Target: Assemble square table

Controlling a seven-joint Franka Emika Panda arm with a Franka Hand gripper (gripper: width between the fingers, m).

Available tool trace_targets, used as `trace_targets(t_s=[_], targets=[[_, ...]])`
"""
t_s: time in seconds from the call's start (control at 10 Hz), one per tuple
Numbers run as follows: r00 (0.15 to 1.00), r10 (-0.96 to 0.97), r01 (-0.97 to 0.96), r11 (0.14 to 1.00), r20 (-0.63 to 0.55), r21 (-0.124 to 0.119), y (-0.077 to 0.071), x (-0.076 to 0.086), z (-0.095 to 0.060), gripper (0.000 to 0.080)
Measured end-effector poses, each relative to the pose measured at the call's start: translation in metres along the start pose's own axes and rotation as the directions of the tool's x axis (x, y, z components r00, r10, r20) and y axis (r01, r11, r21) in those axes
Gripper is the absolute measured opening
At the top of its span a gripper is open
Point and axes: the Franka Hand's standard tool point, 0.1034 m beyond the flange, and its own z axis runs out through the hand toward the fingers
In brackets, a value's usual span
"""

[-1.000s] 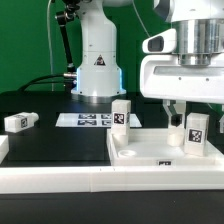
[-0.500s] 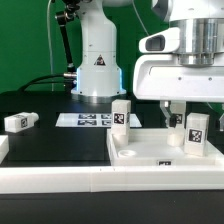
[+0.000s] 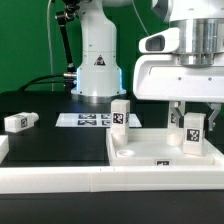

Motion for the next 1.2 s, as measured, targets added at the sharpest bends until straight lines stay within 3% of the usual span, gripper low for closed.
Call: trace_targets(t_s=[0.3,0.6,1.2], targets=[[0.982,0.188,-0.188,0.982,0.003,0.004,-0.0004,-0.0007,0.0002,0.0288],[0.886,0.464,-0.464,0.886,0.013,0.017,-0.0003,-0.0017,0.0011,0.0288],[0.48,0.876,-0.877,0.48,0.043,0.023,-0.0047,-0.0033,0.0016,0.029]])
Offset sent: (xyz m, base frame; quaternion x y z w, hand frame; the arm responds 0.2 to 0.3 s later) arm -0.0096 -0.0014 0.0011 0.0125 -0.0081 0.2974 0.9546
